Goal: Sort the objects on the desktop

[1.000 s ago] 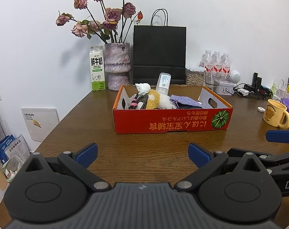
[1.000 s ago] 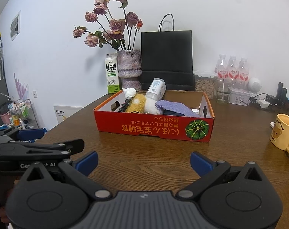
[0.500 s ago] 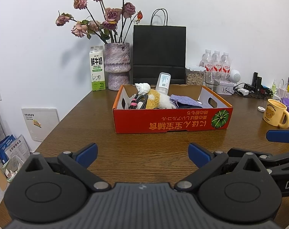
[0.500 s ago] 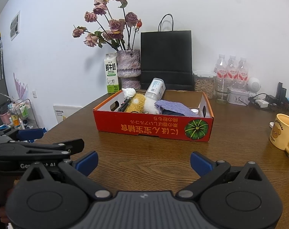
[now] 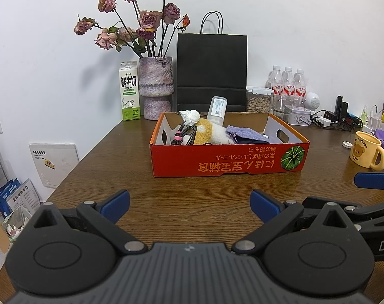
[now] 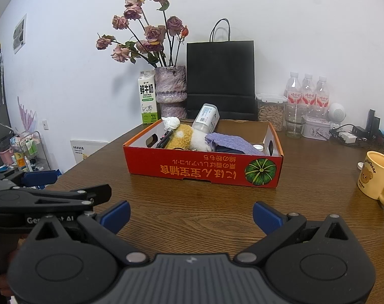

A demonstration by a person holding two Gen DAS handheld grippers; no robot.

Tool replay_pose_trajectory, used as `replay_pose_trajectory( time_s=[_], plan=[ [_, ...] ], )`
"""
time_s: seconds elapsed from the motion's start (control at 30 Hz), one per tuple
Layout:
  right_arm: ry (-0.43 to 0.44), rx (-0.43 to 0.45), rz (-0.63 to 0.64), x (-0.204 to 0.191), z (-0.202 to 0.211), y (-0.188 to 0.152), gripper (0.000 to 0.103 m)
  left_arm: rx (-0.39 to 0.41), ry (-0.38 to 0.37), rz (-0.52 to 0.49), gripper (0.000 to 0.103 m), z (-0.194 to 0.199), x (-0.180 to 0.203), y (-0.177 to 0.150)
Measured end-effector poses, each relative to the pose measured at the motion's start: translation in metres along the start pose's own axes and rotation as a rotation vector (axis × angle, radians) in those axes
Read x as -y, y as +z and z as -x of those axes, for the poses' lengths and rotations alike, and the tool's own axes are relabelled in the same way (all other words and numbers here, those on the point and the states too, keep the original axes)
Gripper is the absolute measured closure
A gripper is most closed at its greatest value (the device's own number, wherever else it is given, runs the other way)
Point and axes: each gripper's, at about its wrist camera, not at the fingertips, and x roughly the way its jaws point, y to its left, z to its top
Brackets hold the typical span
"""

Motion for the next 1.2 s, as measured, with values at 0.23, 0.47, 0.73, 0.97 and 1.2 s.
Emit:
replay_pose_trajectory(
  time_s=[0.23, 0.47, 0.73, 0.97, 1.2],
  plan=[
    [0.0, 0.0, 0.0, 0.0001, 0.0002, -0.0001, 0.0, 0.0, 0.0, 0.0, 0.0, 0.0, 0.0, -0.0002],
    [0.0, 0.0, 0.0, -0.0006, 0.0003, 0.0003, 0.0, 0.0, 0.0, 0.0, 0.0, -0.0005, 0.0002, -0.0001],
    [0.0, 0.001, 0.001, 0.0001, 0.0009, 0.0006, 0.0, 0.002, 0.0, 0.0, 0.0, 0.0, 0.0002, 0.0007],
    [0.0, 0.002, 0.001, 0.0008, 0.0012, 0.002, 0.0, 0.003, 0.0, 0.0, 0.0, 0.0003, 0.0001, 0.0008],
    [-0.001, 0.002, 0.001, 0.0031, 0.0018, 0.0043, 0.0, 0.004, 0.001, 0.0, 0.0, 0.0009, 0.0005, 0.0022]
  ],
)
